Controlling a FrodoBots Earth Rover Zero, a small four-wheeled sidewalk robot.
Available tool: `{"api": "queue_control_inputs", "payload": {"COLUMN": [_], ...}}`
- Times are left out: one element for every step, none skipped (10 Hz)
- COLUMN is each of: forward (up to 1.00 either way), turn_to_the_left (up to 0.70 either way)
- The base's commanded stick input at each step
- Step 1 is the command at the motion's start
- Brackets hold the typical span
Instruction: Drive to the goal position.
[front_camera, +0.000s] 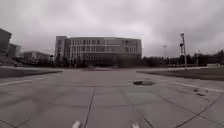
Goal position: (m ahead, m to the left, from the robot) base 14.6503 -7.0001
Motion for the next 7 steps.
{"api": "queue_control_inputs", "payload": {"forward": [0.7,0.7,0.7,0.7,0.7,0.7,0.7], "turn_to_the_left": [0.0,0.0,0.0,0.0,0.0,0.0,0.0]}}
